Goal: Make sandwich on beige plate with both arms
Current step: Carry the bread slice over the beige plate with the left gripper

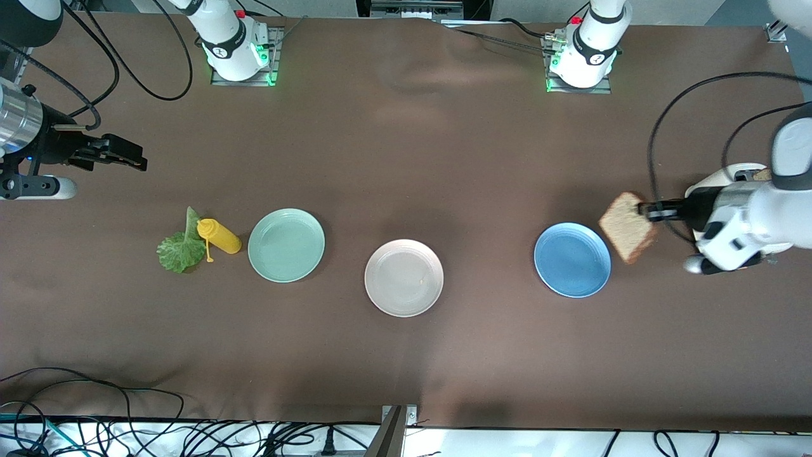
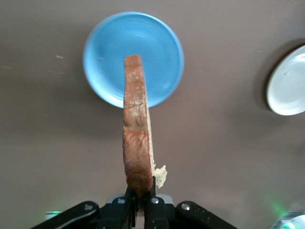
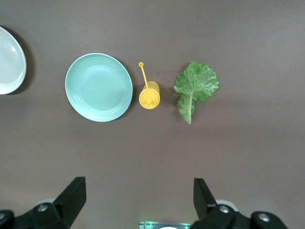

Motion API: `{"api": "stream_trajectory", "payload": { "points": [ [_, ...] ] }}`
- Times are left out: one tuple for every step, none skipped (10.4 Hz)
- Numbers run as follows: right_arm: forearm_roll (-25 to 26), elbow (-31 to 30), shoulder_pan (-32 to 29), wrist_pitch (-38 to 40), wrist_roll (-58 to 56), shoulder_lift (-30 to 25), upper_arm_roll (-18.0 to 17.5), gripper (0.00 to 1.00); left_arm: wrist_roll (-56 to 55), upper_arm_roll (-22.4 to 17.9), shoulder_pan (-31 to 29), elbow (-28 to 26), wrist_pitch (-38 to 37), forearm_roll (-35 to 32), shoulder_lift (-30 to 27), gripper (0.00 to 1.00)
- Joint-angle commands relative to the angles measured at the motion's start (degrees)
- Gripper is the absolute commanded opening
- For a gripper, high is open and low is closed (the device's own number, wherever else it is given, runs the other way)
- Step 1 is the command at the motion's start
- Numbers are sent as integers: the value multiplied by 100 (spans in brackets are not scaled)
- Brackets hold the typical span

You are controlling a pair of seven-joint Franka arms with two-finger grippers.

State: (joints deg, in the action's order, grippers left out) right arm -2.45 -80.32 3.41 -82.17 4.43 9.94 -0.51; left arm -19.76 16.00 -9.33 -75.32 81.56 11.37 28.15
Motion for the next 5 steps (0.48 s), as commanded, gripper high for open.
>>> {"api": "stream_trajectory", "payload": {
  "points": [
    [-89,-45,-16,-27,-30,-45,7,100,-885,-53,754,114,385,374,321,0],
    [-89,-45,-25,-18,-30,-45,16,100,-1263,-62,1184,105,570,375,470,0],
    [-89,-45,-25,-27,-30,-45,16,100,-1519,-53,1510,105,920,401,620,0],
    [-89,-45,-25,-27,-30,-45,16,100,-1704,-53,1713,105,1376,706,726,0],
    [-89,-45,-25,-36,-30,-45,16,100,-1845,-53,1863,105,1850,1083,822,0]
  ]
}}
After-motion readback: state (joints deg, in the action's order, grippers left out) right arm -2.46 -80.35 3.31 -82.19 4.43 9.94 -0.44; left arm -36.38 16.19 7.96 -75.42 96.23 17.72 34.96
